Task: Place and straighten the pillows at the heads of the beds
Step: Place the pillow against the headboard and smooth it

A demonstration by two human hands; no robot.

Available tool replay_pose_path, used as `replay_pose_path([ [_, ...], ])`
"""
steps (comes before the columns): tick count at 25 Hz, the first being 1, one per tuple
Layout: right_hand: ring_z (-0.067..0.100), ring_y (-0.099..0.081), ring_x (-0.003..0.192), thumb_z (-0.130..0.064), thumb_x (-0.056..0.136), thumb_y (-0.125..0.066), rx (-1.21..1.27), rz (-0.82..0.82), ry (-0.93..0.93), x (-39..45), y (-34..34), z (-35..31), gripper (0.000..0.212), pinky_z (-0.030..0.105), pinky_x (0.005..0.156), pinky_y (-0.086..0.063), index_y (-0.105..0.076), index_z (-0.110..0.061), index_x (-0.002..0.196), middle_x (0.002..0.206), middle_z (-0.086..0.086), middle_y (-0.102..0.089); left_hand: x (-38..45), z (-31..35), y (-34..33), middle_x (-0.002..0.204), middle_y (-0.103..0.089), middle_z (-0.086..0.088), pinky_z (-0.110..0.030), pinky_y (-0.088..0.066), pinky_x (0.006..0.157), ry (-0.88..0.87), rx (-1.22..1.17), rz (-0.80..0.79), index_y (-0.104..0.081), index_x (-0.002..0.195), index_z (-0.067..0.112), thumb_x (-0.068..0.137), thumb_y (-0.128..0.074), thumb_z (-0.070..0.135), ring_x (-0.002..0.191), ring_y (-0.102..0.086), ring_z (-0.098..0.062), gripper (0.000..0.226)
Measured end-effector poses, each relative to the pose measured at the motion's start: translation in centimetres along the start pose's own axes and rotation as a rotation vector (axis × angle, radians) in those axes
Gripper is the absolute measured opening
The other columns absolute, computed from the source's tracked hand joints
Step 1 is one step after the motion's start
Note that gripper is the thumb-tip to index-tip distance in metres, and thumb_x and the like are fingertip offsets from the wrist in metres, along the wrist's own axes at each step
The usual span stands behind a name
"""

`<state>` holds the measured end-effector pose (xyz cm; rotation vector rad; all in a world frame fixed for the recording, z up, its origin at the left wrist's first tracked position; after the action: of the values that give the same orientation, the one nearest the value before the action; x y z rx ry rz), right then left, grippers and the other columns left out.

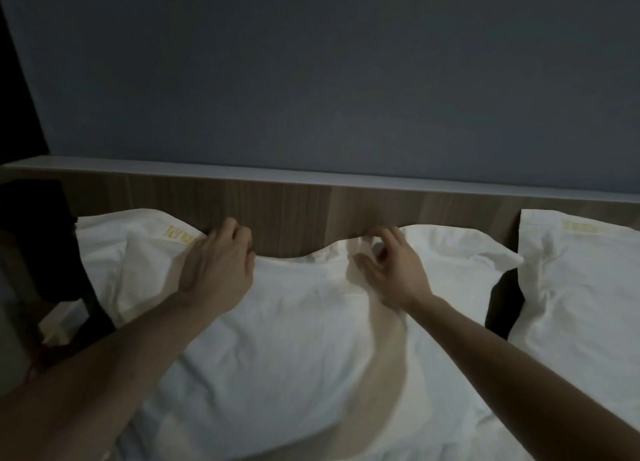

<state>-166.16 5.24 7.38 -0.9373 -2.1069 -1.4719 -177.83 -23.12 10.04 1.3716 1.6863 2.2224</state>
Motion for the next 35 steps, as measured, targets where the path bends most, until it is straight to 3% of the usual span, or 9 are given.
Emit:
replay_pose_path([
  [3, 0.021, -0.066, 0.087, -0.048, 0.095, -0.059, -0.232, -0.208, 0.062, 1.6, -1.5, -1.7, 0.039, 0.035, 0.068, -0.052, -0.055, -0.03, 0.128, 0.122, -0.006, -0.063, 0.2, -1.9, 0.0, 0.109, -0.056, -0.006, -0.041, -0.053, 0.079, 0.022, 0.046, -0.033, -0.063, 0.099, 0.018, 0.095, -0.06, 0.034, 0.091, -0.06, -0.026, 0.017],
  [7, 0.035, -0.069, 0.093, -0.038, 0.091, -0.059, -0.419, -0.31, 0.144, 2.4, -2.8, -2.0, 0.034, 0.037, 0.063, -0.048, -0.053, -0.026, 0.122, 0.118, 0.001, -0.065, -0.2, -2.5, -0.3, 0.109, -0.056, 0.001, -0.036, -0.047, 0.086, -0.08, 0.151, -0.128, -0.061, 0.094, 0.025, 0.086, -0.062, 0.041, 0.096, -0.055, -0.02, 0.018],
  [13, 0.026, -0.066, 0.089, -0.032, 0.098, -0.062, -0.403, -0.144, 0.101, 2.3, -1.7, -0.2, 0.009, 0.035, 0.064, -0.051, -0.066, -0.024, 0.1, 0.102, -0.003, -0.064, -0.6, -2.6, -0.7, 0.113, -0.055, -0.001, -0.035, -0.046, 0.086, -0.094, 0.186, -0.149, -0.065, 0.092, 0.022, 0.084, -0.068, 0.032, 0.098, -0.056, -0.021, 0.012],
  [17, 0.024, -0.065, 0.079, -0.037, 0.1, -0.058, -0.259, -0.023, 0.012, 2.0, -0.1, 1.1, 0.012, 0.041, 0.063, -0.055, -0.05, -0.029, 0.098, 0.1, -0.006, -0.065, -0.7, -3.5, -0.9, 0.115, -0.05, 0.0, -0.036, -0.052, 0.077, -0.056, 0.032, -0.146, -0.059, 0.081, 0.022, 0.086, -0.069, 0.038, 0.092, -0.06, -0.022, 0.02],
  [21, 0.025, -0.064, 0.074, -0.039, 0.103, -0.057, -0.295, 0.002, 0.032, 2.3, 0.2, 1.3, 0.015, 0.039, 0.061, -0.053, -0.053, -0.027, 0.093, 0.095, -0.006, -0.062, -0.7, -4.6, -1.0, 0.139, -0.049, 0.002, -0.038, -0.055, 0.083, -0.035, 0.03, -0.148, -0.073, 0.097, 0.024, 0.088, -0.061, 0.051, 0.104, -0.065, -0.023, 0.03],
  [25, 0.016, -0.052, 0.068, -0.034, 0.103, -0.056, -0.109, 0.169, -0.062, 3.4, 1.9, 1.5, 0.019, 0.032, 0.058, -0.039, -0.048, -0.032, 0.086, 0.088, -0.013, -0.051, -1.0, -4.9, -0.8, 0.146, -0.049, -0.002, -0.041, -0.053, 0.088, -0.044, 0.067, -0.141, -0.072, 0.107, 0.025, 0.086, -0.063, 0.049, 0.108, -0.064, -0.024, 0.033],
  [28, 0.009, -0.05, 0.068, -0.035, 0.105, -0.053, -0.036, 0.206, -0.113, 3.3, 1.7, 2.1, 0.019, 0.031, 0.061, -0.038, -0.046, -0.032, 0.087, 0.09, -0.014, -0.05, -0.7, -4.9, -0.1, 0.134, -0.054, -0.002, -0.037, -0.053, 0.078, -0.062, 0.038, -0.089, -0.06, 0.094, 0.024, 0.089, -0.064, 0.039, 0.096, -0.066, -0.022, 0.016],
  [31, 0.015, -0.053, 0.07, -0.037, 0.105, -0.051, 0.001, 0.245, -0.188, 2.8, 1.1, 2.8, 0.019, 0.033, 0.064, -0.041, -0.046, -0.029, 0.089, 0.094, -0.01, -0.053, -0.2, -5.0, -0.4, 0.104, -0.049, 0.003, -0.029, -0.041, 0.059, -0.077, 0.016, -0.113, -0.044, 0.09, 0.026, 0.09, -0.064, 0.03, 0.071, -0.054, -0.016, 0.02],
  [35, 0.024, -0.057, 0.076, -0.04, 0.104, -0.05, 0.035, 0.264, -0.293, 2.6, 0.4, 3.4, 0.018, 0.039, 0.071, -0.046, -0.046, -0.029, 0.091, 0.098, -0.007, -0.056, 0.4, -5.9, -0.7, 0.112, -0.049, -0.003, -0.036, -0.046, 0.056, -0.018, 0.077, -0.145, -0.049, 0.104, 0.018, 0.088, -0.065, 0.021, 0.08, -0.065, -0.027, 0.023],
])
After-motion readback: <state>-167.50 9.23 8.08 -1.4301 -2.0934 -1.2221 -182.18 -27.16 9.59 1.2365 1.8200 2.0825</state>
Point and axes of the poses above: each hand's wrist, its own x-axis towards the middle knuckle, its own y-axis out of the back of the hand, z = x × y, the point moved 9 cm from there along x, towards the middle knuckle
